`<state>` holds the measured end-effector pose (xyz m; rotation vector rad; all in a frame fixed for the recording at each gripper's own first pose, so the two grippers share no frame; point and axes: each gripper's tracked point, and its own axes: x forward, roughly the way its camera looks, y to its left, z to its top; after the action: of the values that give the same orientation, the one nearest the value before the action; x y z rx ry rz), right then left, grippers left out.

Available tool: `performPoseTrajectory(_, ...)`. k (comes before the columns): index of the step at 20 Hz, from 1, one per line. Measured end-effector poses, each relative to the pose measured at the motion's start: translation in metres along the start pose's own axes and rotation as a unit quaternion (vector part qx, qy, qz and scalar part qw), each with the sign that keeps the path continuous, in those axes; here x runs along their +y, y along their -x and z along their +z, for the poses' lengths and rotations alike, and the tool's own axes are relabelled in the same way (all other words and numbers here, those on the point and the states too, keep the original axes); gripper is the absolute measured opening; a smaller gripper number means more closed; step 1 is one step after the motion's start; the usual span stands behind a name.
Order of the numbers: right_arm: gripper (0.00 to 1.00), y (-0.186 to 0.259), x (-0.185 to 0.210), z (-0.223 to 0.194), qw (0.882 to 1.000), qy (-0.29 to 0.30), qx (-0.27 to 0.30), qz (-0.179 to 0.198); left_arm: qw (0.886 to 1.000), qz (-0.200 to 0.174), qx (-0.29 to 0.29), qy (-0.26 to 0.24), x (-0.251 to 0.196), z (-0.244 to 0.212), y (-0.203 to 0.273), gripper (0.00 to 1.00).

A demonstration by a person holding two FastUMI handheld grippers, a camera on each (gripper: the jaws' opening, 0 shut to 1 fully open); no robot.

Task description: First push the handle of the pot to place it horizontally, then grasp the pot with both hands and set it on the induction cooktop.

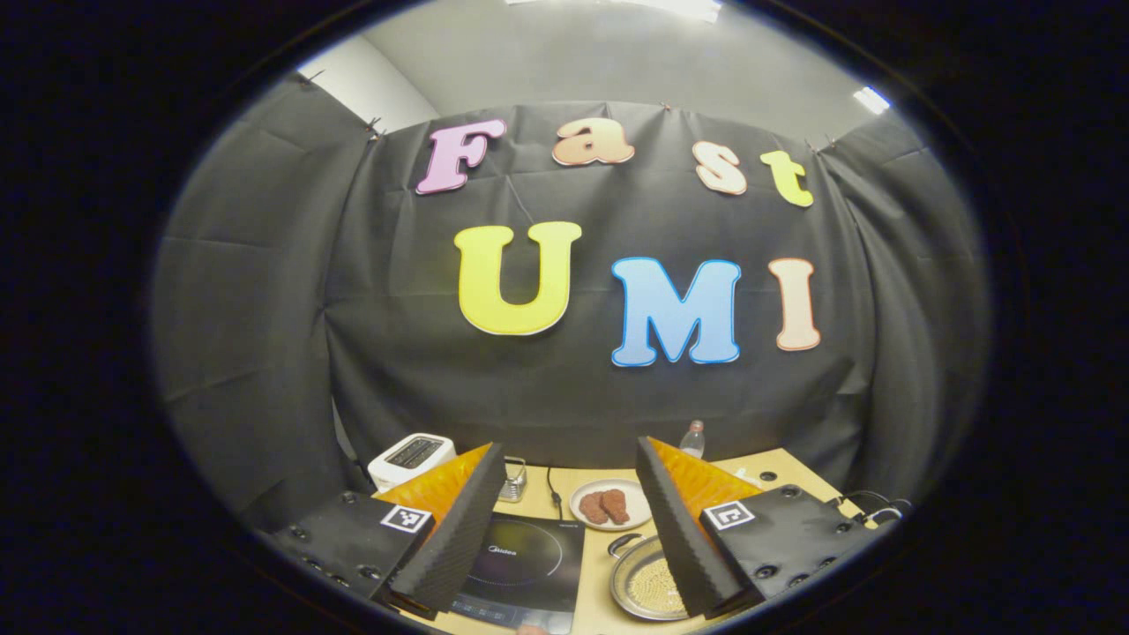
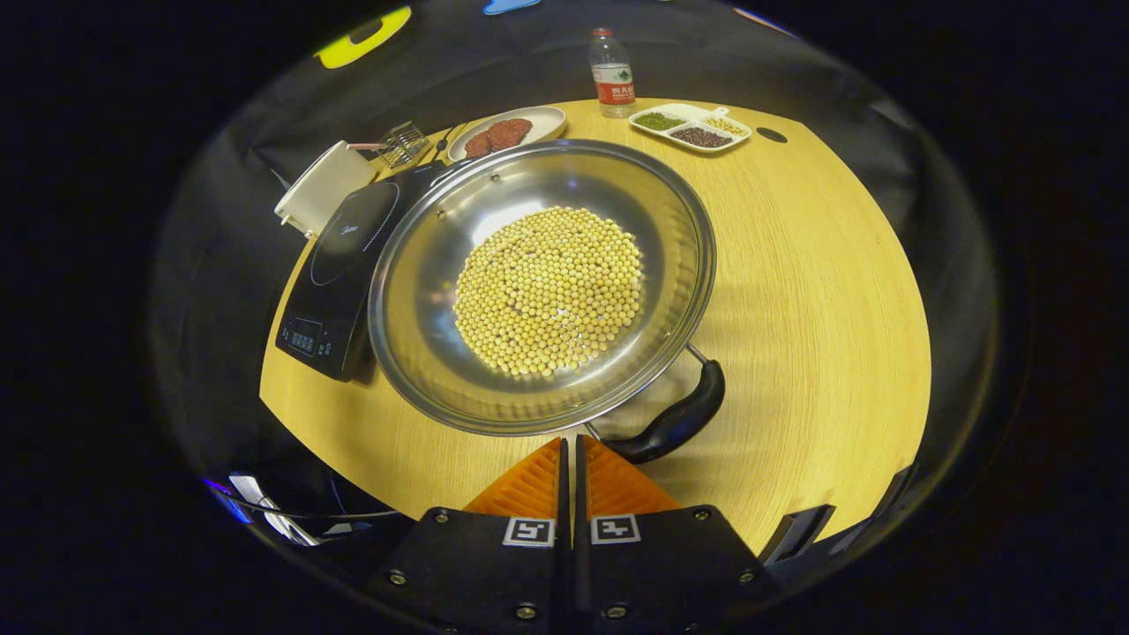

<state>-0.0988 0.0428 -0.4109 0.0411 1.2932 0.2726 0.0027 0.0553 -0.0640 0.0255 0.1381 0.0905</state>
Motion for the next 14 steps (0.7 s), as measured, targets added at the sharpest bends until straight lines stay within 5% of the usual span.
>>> performPoseTrajectory(14, 0.01, 0.001, -0.048, 0.021, 0.998, -0.004, -0.018, -0.066, 1.0, -0.02, 0.006, -0.007, -0.018, -0.004, -0.004, 0.94)
